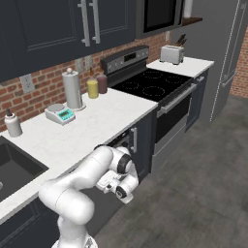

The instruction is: Pick up the cup and bowl from the counter, place them in the dishwasher, and close the dishwasher door.

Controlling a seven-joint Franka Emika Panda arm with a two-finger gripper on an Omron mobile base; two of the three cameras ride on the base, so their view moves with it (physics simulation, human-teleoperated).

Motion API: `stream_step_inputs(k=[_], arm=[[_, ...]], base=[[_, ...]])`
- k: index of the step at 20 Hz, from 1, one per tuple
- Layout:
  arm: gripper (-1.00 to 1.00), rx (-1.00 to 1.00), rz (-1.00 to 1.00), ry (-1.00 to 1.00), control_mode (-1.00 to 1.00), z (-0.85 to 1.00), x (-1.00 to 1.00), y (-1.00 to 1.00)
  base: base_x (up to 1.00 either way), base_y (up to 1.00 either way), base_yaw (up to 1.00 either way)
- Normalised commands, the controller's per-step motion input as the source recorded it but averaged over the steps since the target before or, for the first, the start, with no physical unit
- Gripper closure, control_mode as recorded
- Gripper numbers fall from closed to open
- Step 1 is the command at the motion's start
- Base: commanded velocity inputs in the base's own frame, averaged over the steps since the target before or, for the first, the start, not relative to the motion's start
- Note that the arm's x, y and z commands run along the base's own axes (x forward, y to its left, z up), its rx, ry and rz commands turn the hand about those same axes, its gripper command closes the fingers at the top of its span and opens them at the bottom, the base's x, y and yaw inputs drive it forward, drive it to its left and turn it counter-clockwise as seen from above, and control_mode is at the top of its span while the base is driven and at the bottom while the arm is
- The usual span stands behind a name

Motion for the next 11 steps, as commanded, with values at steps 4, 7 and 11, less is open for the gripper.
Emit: stream_step_inputs(k=[4,7,11], arm=[[-1.0,0.0,-0.05,0.06,-1.0,0.0,0.53,1.0],[-1.0,0.0,-0.05,0.1,-1.0,0.0,0.52,1.0],[-1.0,0.0,-0.04,0.11,-1.0,0.0,0.47,0.93]], base=[[0.0,0.0,0.0],[0.0,0.0,0.0],[0.0,0.0,0.0]])
